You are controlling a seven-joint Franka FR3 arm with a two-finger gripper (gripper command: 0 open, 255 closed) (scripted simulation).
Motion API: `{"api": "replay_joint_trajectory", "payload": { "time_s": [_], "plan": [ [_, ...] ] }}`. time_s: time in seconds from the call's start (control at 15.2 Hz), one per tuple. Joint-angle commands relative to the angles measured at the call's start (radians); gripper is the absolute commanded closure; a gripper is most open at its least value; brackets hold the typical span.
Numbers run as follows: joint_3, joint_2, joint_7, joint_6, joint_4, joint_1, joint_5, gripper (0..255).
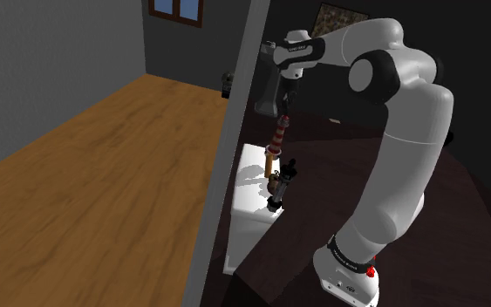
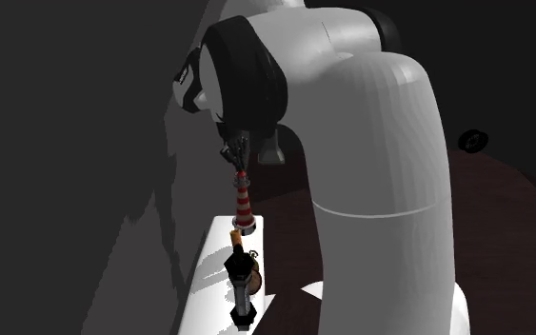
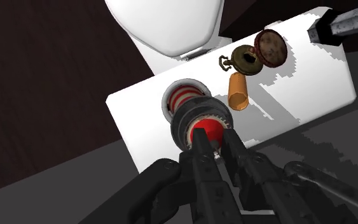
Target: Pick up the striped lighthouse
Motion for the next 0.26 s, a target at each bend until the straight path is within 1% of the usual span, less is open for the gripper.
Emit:
{"api": "replay_joint_trajectory", "payload": {
  "time_s": [0.0,0.2],
  "plan": [
    [-0.001,-0.007,-0.001,-0.026,0.020,0.001,-0.002,255],
    [-0.001,-0.009,-0.002,-0.040,0.032,0.001,-0.003,255]
  ]
}}
